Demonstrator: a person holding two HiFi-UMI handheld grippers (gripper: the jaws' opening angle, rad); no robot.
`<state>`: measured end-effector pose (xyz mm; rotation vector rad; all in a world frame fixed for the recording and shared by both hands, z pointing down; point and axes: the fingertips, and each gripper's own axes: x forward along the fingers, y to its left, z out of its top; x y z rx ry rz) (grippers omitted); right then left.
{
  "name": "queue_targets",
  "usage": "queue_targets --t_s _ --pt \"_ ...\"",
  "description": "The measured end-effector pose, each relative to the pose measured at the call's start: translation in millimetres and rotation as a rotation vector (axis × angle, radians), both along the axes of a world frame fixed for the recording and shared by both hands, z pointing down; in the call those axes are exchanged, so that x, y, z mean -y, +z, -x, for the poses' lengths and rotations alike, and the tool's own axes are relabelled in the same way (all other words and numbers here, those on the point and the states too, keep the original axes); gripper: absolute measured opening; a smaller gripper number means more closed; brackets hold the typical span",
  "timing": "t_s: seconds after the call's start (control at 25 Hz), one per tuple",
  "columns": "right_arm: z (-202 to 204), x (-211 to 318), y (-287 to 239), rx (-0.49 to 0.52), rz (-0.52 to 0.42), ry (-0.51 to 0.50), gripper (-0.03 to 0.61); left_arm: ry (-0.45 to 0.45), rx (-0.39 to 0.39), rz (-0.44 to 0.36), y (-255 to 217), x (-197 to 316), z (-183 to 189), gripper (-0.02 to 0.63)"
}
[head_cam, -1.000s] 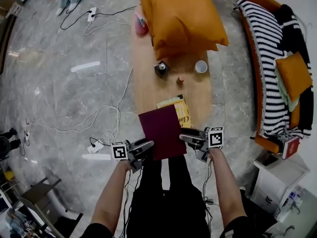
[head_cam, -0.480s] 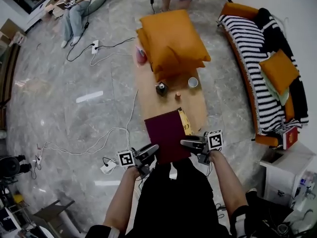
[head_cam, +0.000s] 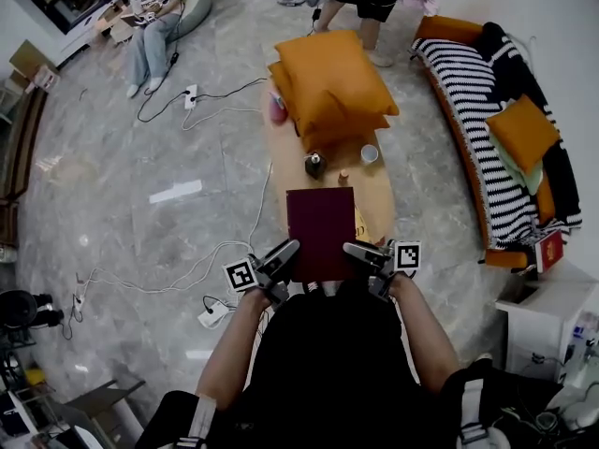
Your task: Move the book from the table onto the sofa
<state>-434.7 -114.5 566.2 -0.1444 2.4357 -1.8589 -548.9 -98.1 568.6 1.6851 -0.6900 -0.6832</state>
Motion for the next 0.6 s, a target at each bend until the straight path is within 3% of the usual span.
queue_targets --t_s 0.28,0.6 --pt "1.3 -2.5 -12.4 0.010 -0.020 0.032 0.241 -0.032 -0.028 0.016 -10.3 -8.0 3.3 0.216" --pt "5.0 -1.7 -13.2 0.009 -0.017 -0.006 0.242 -0.047 -0.029 0.015 -9.8 -11.5 2.1 0.216"
